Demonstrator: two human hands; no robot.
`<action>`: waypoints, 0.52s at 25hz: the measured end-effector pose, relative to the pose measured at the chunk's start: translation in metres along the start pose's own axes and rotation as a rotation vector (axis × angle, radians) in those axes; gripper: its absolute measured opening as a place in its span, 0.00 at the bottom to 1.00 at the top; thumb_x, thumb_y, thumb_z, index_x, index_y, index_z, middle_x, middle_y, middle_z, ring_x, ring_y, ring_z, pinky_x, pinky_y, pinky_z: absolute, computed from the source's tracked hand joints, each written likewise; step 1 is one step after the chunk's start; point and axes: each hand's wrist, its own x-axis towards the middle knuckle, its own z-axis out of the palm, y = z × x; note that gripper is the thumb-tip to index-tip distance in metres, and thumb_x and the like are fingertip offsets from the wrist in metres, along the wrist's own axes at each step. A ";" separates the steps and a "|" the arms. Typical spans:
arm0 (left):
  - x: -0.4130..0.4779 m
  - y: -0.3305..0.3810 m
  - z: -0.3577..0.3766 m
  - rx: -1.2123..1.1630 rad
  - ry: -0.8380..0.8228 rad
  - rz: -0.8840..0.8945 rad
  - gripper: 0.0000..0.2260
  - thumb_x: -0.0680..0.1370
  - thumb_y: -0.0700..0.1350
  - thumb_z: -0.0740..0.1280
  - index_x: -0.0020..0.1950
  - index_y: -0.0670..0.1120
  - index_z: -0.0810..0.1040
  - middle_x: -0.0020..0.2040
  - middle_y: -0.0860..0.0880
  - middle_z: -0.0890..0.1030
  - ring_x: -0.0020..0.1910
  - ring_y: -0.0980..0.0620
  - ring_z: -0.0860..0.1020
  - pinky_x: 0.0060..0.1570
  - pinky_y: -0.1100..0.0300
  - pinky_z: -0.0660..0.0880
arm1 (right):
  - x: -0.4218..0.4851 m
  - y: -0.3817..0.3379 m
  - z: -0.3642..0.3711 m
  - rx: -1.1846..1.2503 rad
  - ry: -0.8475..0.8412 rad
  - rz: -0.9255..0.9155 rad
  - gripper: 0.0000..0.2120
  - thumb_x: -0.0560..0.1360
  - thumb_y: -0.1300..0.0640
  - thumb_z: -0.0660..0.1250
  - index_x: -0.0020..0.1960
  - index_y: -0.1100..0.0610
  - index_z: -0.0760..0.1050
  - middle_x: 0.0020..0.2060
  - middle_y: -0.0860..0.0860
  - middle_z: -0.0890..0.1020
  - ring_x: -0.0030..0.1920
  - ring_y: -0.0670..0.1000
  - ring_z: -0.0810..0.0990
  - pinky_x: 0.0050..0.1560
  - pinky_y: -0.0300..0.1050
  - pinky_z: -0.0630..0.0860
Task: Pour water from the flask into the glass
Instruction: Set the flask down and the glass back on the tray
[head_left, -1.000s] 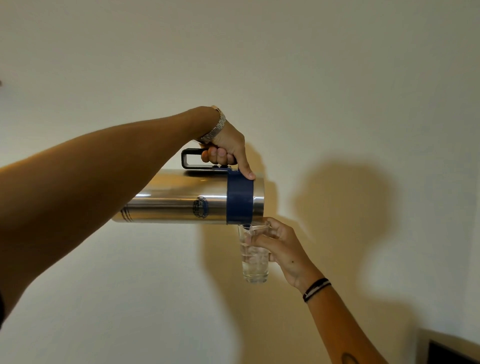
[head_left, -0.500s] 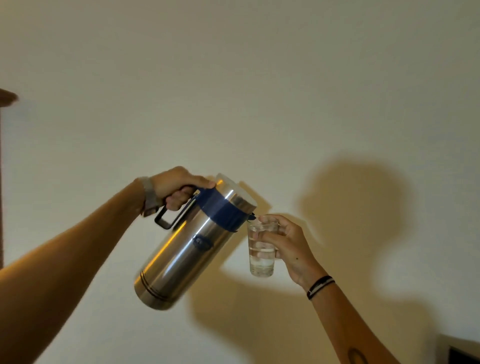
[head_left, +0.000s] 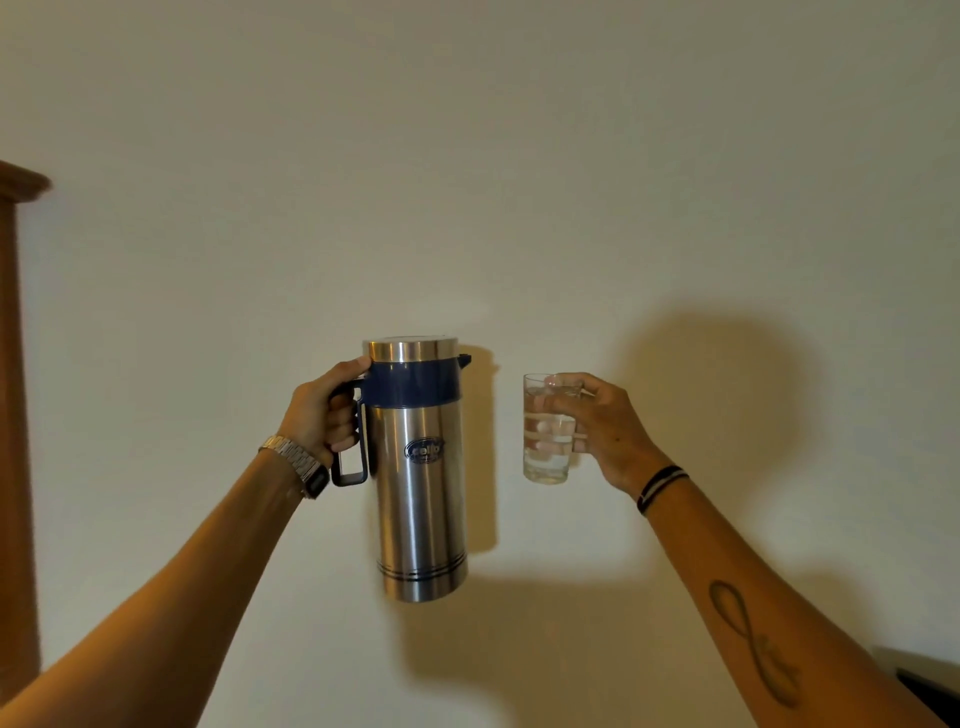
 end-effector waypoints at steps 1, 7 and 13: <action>0.000 0.001 0.003 0.008 -0.004 0.011 0.23 0.67 0.60 0.76 0.24 0.53 0.65 0.20 0.55 0.62 0.16 0.57 0.56 0.19 0.68 0.57 | 0.000 -0.001 -0.003 0.001 0.008 -0.001 0.21 0.72 0.63 0.83 0.63 0.61 0.84 0.59 0.63 0.90 0.57 0.71 0.90 0.53 0.66 0.90; -0.006 -0.005 0.008 0.028 0.009 0.005 0.23 0.68 0.60 0.76 0.24 0.53 0.65 0.21 0.54 0.62 0.17 0.56 0.57 0.20 0.67 0.57 | -0.009 0.003 -0.012 -0.033 0.008 0.002 0.23 0.74 0.63 0.82 0.67 0.63 0.82 0.63 0.64 0.88 0.60 0.72 0.88 0.60 0.74 0.85; -0.025 -0.039 -0.001 -0.078 0.045 -0.084 0.24 0.75 0.60 0.64 0.23 0.50 0.65 0.20 0.54 0.63 0.17 0.56 0.57 0.21 0.67 0.55 | -0.026 0.035 -0.013 -0.031 0.013 0.032 0.23 0.72 0.67 0.83 0.65 0.62 0.82 0.59 0.61 0.90 0.55 0.67 0.91 0.53 0.62 0.90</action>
